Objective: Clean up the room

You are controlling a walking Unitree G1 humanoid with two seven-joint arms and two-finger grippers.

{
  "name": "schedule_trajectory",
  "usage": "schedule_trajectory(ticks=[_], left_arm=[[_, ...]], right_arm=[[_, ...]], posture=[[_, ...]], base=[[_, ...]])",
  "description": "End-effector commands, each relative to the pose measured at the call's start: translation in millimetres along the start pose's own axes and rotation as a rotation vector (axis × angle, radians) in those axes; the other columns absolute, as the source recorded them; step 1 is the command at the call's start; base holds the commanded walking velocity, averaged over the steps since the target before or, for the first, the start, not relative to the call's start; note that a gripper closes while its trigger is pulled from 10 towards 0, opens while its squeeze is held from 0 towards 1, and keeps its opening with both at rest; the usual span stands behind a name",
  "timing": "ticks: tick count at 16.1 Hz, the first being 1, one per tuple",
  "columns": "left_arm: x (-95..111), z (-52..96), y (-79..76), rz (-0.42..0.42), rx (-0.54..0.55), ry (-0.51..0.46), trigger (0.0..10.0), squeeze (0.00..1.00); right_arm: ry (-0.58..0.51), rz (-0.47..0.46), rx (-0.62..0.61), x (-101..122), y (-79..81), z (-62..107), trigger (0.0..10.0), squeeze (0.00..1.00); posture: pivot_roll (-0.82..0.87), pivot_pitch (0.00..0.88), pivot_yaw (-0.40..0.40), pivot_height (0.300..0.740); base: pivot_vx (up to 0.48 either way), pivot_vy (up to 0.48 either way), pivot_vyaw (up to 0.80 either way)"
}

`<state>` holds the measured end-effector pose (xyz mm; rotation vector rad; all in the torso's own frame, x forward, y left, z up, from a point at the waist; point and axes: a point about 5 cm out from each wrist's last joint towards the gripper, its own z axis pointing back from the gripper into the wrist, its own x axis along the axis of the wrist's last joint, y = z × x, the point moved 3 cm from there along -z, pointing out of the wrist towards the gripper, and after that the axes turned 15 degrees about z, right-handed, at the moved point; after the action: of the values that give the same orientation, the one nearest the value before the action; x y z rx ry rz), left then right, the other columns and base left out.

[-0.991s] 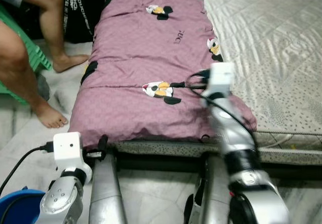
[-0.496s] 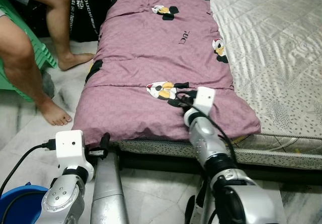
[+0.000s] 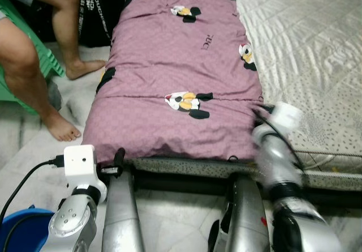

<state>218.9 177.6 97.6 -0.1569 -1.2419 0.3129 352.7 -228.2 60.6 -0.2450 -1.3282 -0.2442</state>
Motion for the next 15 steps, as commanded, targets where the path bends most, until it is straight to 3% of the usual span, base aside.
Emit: schedule_trajectory(ticks=[1,4,8,10,11,13,15], left_arm=[[-4,-0.8,2.8,-0.005,0.008,0.021,10.0,0.00],[-6,-2.1,4.0,-0.008,0.006,0.030,10.0,0.00],[-6,-7.7,3.1,-0.011,-0.004,0.031,10.0,0.00],[-6,-9.7,3.0,-0.011,-0.006,0.026,10.0,0.00],[-3,-12.8,4.6,-0.008,-0.002,0.006,10.0,0.00],[2,-15.2,8.0,0.002,0.013,-0.027,10.0,0.00],[6,-18.9,9.1,0.013,0.022,-0.062,10.0,0.00]], right_arm=[[0.032,-0.022,-0.049,-7,-15.5,5.1,10.0,1.00],[0.105,-0.085,-0.150,-23,-42.9,29.1,10.0,1.00],[0.161,-0.093,-0.173,-32,-58.2,49.9,10.0,1.00],[0.143,-0.075,-0.159,-27,-57.7,50.3,10.0,1.00],[0.013,0.018,-0.085,5,-47.8,46.4,10.0,1.00],[-0.158,0.128,-0.027,45,-32.9,40.0,10.0,1.00],[-0.290,0.179,0.010,78,-17.8,37.3,10.0,1.00]], posture=[[0.09,0.122,-0.020,0.506],[0.07,0.118,-0.019,0.506],[0.04,0.099,-0.013,0.506],[0.04,0.086,-0.012,0.506],[0.03,0.066,-0.008,0.506],[0.03,0.037,-0.001,0.506],[0.02,0.009,0.003,0.506]], base=[[0.000,0.000,0.00],[0.000,0.000,0.00],[0.000,0.000,0.00],[0.000,0.000,0.00],[0.000,0.000,0.00],[0.000,0.000,0.00],[0.000,0.000,0.00]])
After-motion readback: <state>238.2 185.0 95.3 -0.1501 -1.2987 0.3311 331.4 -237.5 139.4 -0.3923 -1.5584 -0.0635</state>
